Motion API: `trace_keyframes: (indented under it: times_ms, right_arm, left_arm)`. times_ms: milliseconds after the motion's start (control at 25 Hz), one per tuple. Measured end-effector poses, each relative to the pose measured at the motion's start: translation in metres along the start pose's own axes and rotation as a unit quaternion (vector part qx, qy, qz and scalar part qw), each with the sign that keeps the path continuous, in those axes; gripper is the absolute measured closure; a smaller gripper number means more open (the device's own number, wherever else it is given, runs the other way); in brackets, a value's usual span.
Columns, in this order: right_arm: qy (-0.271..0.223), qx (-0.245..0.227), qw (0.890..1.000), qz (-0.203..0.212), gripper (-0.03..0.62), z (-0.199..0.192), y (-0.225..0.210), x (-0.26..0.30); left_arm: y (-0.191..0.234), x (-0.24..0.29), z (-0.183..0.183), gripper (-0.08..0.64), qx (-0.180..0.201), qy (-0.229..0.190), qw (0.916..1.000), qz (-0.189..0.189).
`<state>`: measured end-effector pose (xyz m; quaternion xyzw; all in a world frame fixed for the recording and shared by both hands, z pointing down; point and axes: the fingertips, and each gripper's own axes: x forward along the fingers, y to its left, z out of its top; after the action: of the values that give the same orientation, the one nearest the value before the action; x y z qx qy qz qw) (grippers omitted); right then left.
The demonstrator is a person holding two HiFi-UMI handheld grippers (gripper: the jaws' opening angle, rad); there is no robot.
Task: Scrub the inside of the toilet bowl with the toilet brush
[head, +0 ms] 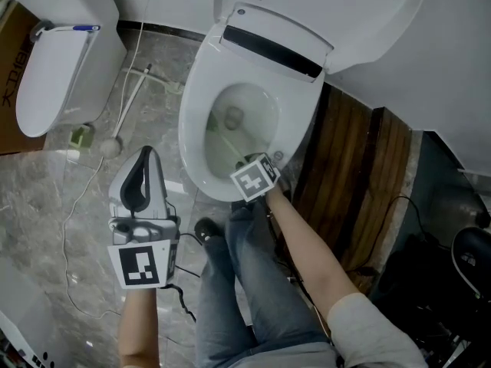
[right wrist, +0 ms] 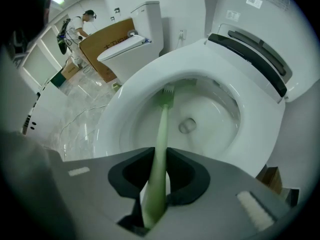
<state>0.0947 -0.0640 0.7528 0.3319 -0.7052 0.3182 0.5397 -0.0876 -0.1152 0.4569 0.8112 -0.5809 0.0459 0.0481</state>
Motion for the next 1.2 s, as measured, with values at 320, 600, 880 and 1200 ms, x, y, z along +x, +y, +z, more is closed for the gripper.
trace_keyframes:
  times_ms: [320, 600, 880, 1200]
  right_arm:
    - [0.032, -0.067, 0.997, -0.01, 0.518, -0.028, 0.017, -0.012]
    - [0.061, -0.153, 0.986, -0.029, 0.517, -0.049, 0.019, -0.024]
    - [0.087, -0.238, 0.967, -0.037, 0.517, -0.065, 0.014, -0.037]
    - [0.124, -0.33, 0.934, -0.055, 0.518, -0.083, -0.004, -0.048]
  left_arm:
    - [-0.005, -0.016, 0.006, 0.558, -0.003, 0.003, 1.0, -0.005]
    - [-0.009, -0.018, 0.012, 0.558, -0.007, -0.004, 0.9999, -0.009]
    - [-0.019, -0.015, 0.019, 0.558, -0.007, -0.009, 0.9998, -0.015]
    - [-0.03, -0.01, 0.021, 0.558, -0.003, -0.007, 0.9997, -0.023]
